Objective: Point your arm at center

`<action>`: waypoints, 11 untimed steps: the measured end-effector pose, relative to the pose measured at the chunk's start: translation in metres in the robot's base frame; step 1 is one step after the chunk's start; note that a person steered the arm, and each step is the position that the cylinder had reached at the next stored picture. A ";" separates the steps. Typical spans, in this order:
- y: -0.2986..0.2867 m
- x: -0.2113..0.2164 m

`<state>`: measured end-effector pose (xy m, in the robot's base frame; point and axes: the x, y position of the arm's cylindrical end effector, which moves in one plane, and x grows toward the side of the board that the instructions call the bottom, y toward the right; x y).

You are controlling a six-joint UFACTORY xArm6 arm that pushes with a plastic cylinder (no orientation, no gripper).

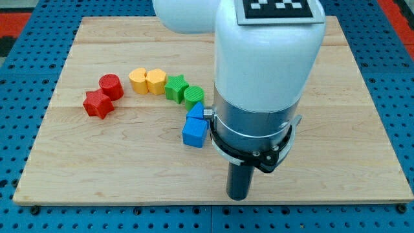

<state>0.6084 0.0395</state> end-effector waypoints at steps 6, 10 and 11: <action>0.012 0.000; 0.027 -0.155; -0.008 -0.161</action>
